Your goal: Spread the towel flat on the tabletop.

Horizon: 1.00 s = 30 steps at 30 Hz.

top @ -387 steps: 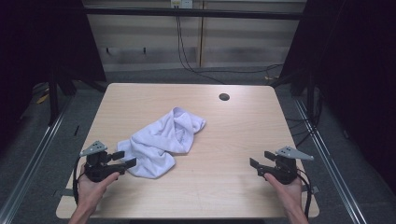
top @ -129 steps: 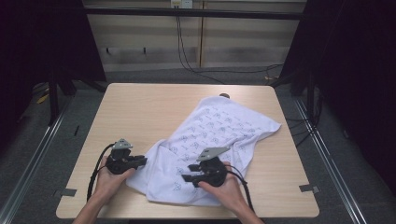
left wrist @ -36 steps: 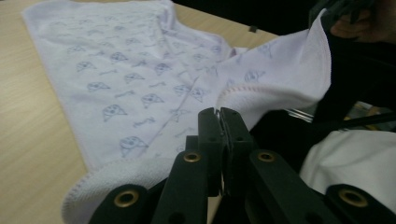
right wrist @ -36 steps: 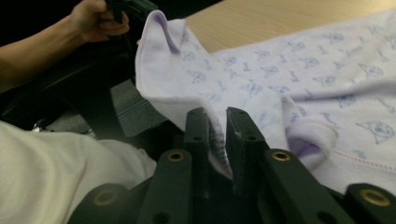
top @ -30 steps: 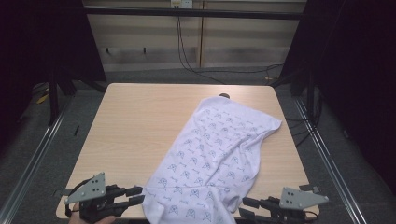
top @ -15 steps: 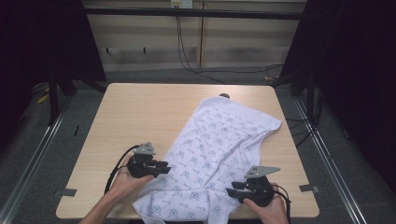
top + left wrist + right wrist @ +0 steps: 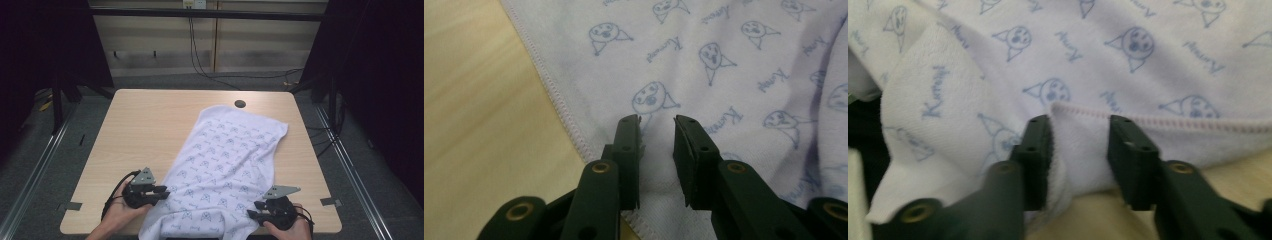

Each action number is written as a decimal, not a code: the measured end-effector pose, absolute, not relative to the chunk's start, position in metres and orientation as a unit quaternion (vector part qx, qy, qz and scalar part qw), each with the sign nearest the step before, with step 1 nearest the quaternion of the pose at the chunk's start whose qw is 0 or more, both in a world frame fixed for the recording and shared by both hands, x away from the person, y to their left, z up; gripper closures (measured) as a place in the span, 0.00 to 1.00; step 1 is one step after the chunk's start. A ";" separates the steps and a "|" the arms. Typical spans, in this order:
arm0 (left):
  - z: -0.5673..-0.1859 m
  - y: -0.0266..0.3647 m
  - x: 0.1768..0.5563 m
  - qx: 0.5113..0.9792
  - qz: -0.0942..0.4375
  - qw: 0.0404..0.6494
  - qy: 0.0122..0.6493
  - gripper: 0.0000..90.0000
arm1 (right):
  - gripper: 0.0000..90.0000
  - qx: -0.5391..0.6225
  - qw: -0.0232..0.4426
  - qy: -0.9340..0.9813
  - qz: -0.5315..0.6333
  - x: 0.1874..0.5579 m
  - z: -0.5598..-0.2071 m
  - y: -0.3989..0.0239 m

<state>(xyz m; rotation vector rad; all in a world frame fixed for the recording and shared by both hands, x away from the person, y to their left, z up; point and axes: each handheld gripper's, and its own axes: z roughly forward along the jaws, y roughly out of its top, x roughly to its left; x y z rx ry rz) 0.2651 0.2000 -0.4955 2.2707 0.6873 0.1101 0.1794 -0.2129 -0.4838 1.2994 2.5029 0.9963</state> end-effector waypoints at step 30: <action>-0.474 0.173 0.310 0.858 0.037 0.410 0.306 0.66 | 0.70 0.464 0.113 0.786 0.393 0.214 -0.446 -0.253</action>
